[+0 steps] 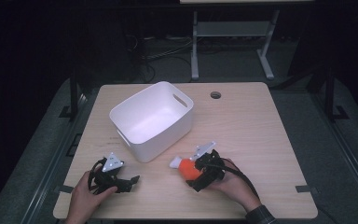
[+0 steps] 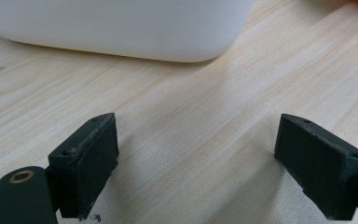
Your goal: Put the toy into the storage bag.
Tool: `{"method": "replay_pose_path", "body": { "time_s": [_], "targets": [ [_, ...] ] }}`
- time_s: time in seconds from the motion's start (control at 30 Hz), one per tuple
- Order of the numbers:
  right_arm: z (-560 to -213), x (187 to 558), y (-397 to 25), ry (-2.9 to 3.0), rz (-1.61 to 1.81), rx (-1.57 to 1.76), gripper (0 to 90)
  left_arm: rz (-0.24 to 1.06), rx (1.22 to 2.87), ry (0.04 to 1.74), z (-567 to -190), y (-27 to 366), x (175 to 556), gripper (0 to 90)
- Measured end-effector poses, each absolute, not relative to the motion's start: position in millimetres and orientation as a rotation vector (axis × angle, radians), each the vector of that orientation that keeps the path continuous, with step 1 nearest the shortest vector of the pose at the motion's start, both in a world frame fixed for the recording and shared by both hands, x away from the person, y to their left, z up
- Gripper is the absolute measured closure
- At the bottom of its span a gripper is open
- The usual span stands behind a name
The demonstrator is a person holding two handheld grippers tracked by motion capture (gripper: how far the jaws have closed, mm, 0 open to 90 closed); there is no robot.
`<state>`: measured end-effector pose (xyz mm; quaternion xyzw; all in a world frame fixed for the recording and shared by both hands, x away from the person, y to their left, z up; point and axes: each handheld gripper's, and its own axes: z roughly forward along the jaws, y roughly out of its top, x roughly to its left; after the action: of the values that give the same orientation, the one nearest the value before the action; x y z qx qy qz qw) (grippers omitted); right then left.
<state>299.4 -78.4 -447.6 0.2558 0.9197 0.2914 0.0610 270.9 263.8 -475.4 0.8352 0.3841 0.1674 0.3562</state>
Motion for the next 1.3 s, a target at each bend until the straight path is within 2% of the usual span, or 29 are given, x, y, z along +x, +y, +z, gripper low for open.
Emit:
{"method": "replay_pose_path", "body": {
  "time_s": [0.4,0.47,0.53,0.6,1.3],
  "targets": [
    [-459,300,-72,2.792,0.830,0.761,5.7,0.431,2.158,0.991,-475,264,271,12.7],
    [-460,300,-73,2.788,0.830,0.760,7.0,0.431,2.158,0.991,-475,264,271,12.7],
    [-461,299,-73,2.790,0.825,0.760,14.3,0.431,2.159,0.990,-475,264,271,12.7],
    [-461,299,-74,2.784,0.837,0.763,15.7,0.431,2.159,0.990,-475,264,271,12.7],
    [-455,297,-79,2.797,0.841,0.765,19.3,0.432,2.160,0.990,-475,264,271,12.7]
  ]
}}
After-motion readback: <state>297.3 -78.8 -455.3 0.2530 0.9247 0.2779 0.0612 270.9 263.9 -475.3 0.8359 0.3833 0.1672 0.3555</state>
